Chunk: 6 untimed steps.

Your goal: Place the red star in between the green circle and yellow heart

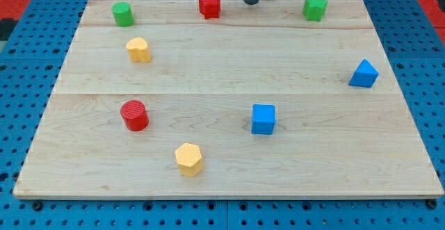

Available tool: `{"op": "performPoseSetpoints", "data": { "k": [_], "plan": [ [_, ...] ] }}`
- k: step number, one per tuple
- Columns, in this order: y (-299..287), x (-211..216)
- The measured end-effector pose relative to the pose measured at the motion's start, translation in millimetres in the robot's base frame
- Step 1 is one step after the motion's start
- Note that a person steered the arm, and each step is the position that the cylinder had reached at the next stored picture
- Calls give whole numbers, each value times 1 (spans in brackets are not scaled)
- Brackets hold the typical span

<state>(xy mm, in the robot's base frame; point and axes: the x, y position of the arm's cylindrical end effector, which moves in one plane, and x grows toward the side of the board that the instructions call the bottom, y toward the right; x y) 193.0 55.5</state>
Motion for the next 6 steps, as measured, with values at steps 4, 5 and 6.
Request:
{"op": "performPoseSetpoints", "data": {
  "k": [4,5,6],
  "plan": [
    [-110,21],
    [-145,58],
    [-145,35]
  ]
}}
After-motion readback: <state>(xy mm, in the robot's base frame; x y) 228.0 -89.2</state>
